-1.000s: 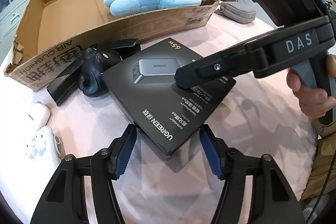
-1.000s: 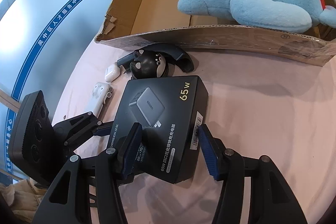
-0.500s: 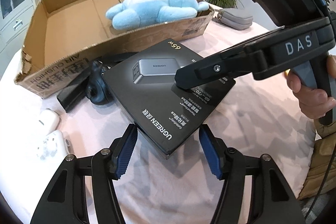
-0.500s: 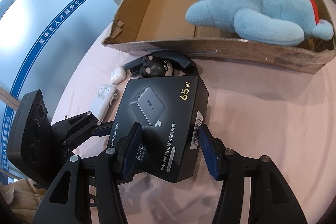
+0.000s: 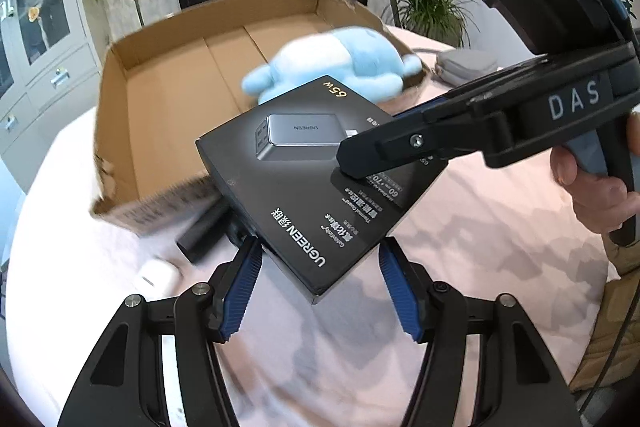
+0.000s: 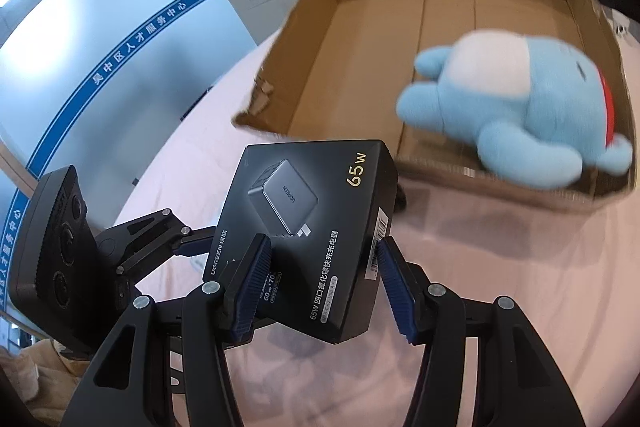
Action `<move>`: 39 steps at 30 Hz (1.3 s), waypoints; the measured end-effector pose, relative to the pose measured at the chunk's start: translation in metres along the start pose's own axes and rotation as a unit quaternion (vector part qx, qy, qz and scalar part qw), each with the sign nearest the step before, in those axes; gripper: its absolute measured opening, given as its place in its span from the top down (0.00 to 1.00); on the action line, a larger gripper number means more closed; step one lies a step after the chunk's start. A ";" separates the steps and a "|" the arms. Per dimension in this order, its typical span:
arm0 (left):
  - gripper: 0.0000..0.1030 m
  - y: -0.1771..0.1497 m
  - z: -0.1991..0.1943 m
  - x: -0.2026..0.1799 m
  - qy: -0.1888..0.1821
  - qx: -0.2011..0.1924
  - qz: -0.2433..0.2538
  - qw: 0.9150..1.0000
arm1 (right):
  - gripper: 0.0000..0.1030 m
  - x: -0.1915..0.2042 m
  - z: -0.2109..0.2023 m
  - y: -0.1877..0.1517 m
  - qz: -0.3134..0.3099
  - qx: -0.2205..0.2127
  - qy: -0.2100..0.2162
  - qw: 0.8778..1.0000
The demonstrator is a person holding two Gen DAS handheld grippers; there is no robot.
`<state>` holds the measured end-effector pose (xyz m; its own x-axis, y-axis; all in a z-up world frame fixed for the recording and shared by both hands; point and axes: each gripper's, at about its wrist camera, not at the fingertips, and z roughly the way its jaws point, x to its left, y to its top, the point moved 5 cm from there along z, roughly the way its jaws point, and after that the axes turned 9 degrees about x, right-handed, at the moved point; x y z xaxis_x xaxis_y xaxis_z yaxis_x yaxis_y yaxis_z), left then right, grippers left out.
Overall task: Organize objects
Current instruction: 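Carry the charger box with the right tool into the cardboard box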
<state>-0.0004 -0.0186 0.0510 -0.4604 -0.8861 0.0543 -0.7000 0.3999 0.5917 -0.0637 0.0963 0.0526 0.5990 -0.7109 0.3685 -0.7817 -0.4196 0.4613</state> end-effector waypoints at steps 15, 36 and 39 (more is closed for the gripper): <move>0.43 0.086 -0.001 0.068 0.036 -0.048 -0.020 0.998 | 0.48 0.010 -0.030 0.111 -0.039 -0.048 -0.021 0.998; 0.42 0.081 0.056 0.091 0.045 -0.007 -0.042 0.998 | 0.48 -0.034 0.047 0.140 -0.007 -0.009 -0.006 1.000; 0.42 0.082 0.058 0.094 0.045 -0.008 -0.045 0.998 | 0.48 -0.035 0.049 0.143 -0.007 -0.009 -0.008 1.000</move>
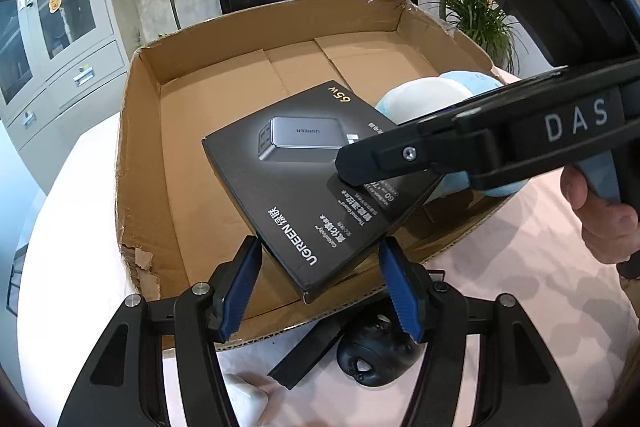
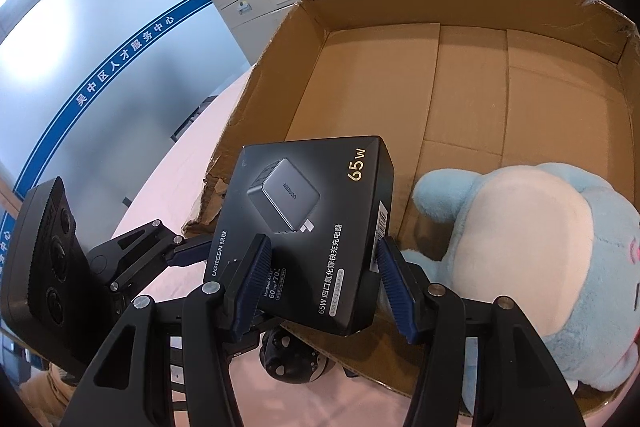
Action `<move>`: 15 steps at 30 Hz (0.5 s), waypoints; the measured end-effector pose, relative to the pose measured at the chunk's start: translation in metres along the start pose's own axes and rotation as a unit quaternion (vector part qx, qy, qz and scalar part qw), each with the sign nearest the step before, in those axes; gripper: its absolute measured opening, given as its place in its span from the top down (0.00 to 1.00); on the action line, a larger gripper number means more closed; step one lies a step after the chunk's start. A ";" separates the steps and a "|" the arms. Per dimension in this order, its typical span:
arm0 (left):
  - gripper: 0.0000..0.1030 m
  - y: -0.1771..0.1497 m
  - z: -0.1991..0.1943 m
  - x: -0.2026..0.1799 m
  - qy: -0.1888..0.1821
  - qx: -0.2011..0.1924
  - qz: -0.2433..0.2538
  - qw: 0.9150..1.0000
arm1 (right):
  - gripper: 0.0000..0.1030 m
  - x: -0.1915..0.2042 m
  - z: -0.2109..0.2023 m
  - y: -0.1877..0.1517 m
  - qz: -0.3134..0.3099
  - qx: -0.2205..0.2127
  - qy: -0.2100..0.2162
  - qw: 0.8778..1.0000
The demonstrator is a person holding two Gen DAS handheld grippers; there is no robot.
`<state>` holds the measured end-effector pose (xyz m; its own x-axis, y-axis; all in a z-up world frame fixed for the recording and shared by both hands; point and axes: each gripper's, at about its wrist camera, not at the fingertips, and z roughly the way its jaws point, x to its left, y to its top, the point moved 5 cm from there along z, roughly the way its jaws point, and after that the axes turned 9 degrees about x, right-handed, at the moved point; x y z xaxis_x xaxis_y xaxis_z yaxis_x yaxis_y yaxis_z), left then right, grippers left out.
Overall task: Organize objects
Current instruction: 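Carry the charger box with the right tool into the cardboard box, then open the right tool to drop the charger box in the box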
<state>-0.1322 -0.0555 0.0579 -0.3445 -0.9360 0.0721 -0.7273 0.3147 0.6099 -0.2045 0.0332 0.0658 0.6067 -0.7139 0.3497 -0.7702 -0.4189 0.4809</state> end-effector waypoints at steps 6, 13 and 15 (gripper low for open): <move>0.38 0.003 0.004 0.009 0.021 -0.011 -0.019 1.000 | 0.48 -0.001 0.002 0.005 0.003 -0.003 -0.008 1.000; 0.18 -0.022 -0.051 0.057 0.053 -0.058 -0.081 0.994 | 0.38 -0.006 -0.023 -0.010 0.015 -0.042 -0.024 0.999; 0.18 -0.039 -0.065 0.065 0.060 -0.059 -0.084 0.993 | 0.38 0.001 -0.033 -0.017 0.002 -0.053 -0.005 0.999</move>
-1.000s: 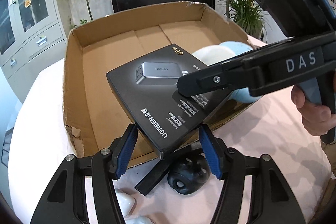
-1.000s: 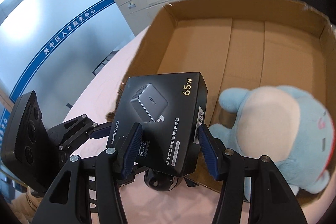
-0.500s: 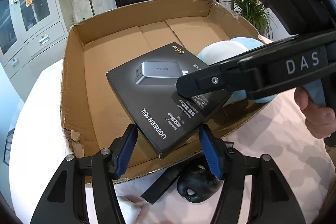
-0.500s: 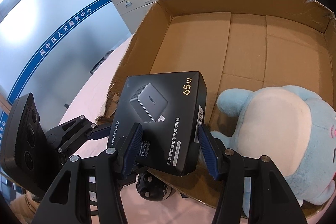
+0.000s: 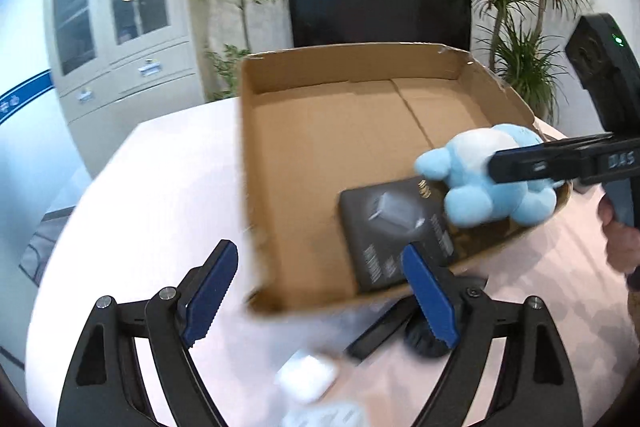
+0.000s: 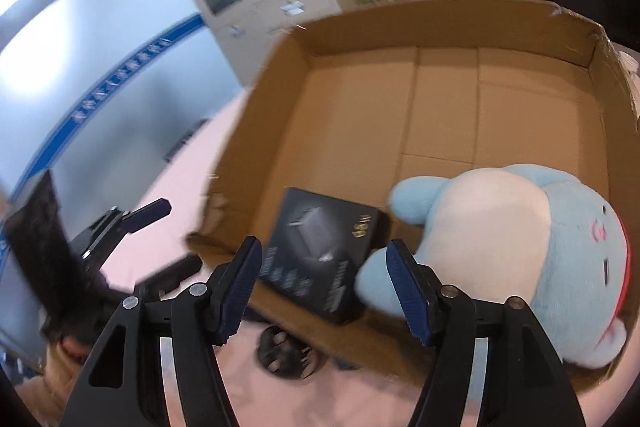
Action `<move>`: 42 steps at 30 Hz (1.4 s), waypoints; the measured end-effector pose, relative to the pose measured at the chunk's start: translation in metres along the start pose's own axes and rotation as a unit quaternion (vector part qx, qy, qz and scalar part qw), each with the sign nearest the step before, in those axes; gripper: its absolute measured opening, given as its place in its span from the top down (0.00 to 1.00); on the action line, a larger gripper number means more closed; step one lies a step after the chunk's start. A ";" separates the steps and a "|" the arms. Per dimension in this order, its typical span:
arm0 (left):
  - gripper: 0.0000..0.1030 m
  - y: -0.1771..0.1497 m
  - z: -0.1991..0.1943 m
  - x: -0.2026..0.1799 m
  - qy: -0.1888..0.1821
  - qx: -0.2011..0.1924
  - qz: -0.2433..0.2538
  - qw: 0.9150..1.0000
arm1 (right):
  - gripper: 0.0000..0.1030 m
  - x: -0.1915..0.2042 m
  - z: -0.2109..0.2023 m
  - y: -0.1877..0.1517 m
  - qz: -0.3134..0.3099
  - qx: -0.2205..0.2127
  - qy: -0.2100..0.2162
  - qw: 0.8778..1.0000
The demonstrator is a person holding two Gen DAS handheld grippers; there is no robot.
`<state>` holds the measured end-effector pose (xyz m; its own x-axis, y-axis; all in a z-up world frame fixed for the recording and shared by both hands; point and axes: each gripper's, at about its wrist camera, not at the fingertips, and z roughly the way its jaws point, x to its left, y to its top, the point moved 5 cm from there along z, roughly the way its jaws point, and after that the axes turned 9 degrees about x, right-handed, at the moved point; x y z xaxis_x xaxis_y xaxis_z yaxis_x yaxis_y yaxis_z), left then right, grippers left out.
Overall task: Organize objects
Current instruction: 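Open the right tool to drop the charger box in the box, then move the right tool to the white plastic case and grasp it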
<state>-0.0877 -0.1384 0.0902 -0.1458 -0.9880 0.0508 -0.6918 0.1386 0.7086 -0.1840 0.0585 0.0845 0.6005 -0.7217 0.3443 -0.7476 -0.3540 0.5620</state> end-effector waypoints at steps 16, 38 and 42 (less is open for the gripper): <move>0.18 -0.163 -0.016 -0.022 -0.041 0.129 -0.026 0.990 | 0.38 0.146 0.124 -0.102 -0.189 0.175 0.057 0.965; 0.38 -0.178 -0.022 -0.091 -0.151 0.128 0.087 0.976 | 0.56 0.104 0.090 -0.168 -0.229 0.232 0.058 0.943; 0.38 -0.175 -0.021 -0.112 -0.164 0.126 0.119 0.971 | 0.56 0.084 0.065 -0.185 -0.242 0.224 0.048 0.943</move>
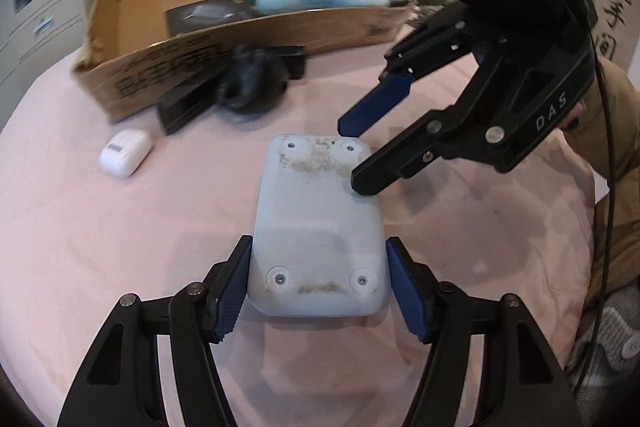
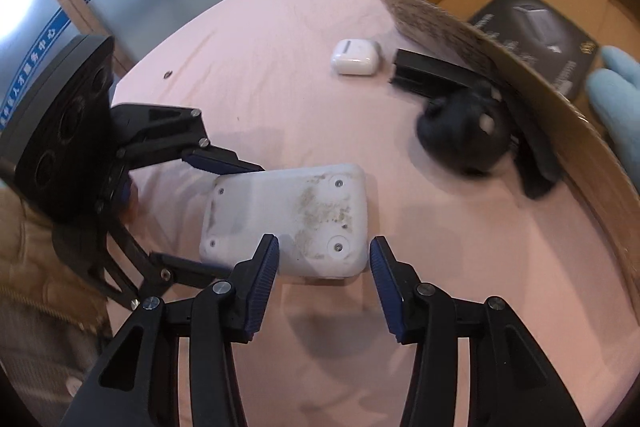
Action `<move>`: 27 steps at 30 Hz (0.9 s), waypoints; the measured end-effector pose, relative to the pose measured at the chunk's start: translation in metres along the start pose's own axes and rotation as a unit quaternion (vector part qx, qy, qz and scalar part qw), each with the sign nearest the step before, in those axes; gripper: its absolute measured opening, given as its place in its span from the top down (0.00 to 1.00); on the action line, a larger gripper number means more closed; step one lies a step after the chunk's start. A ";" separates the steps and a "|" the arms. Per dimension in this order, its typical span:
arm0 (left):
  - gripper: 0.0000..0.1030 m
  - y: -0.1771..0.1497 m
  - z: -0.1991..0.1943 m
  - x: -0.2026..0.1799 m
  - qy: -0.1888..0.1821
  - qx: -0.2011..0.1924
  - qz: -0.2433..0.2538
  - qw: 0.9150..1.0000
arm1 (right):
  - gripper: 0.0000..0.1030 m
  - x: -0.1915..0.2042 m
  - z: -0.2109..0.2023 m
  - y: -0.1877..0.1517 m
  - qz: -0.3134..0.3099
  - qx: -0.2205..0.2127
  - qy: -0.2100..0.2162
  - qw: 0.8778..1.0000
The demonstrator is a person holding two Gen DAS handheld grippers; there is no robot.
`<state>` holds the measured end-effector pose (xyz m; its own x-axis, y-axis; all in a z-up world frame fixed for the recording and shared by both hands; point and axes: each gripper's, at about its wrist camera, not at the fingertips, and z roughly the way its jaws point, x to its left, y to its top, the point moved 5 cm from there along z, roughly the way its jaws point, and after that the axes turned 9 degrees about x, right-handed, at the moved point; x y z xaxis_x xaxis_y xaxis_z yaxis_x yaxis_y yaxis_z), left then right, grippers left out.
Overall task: Organize objects
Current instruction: 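Move the right tool to the white plastic case and grasp it, then lift the white case with the right tool toward the cardboard box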
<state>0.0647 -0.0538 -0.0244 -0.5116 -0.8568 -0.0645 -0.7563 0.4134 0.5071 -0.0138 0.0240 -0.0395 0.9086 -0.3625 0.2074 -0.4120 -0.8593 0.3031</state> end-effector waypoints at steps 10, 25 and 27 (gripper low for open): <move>0.30 -0.020 -0.015 -0.009 0.054 0.007 0.011 0.998 | 0.26 0.003 0.011 0.024 0.010 -0.020 0.042 0.999; 0.40 -0.021 -0.006 0.004 0.025 0.009 -0.009 1.000 | 0.43 -0.002 0.023 0.016 0.052 -0.027 0.057 0.997; 0.40 -0.017 -0.005 0.003 0.026 0.010 -0.006 1.000 | 0.43 -0.004 0.018 0.013 0.053 -0.031 0.050 0.997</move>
<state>0.0785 -0.0649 -0.0286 -0.4803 -0.8767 -0.0255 -0.7712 0.4083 0.4884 -0.0216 0.0075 -0.0532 0.8501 -0.4095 0.3312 -0.5110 -0.7935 0.3305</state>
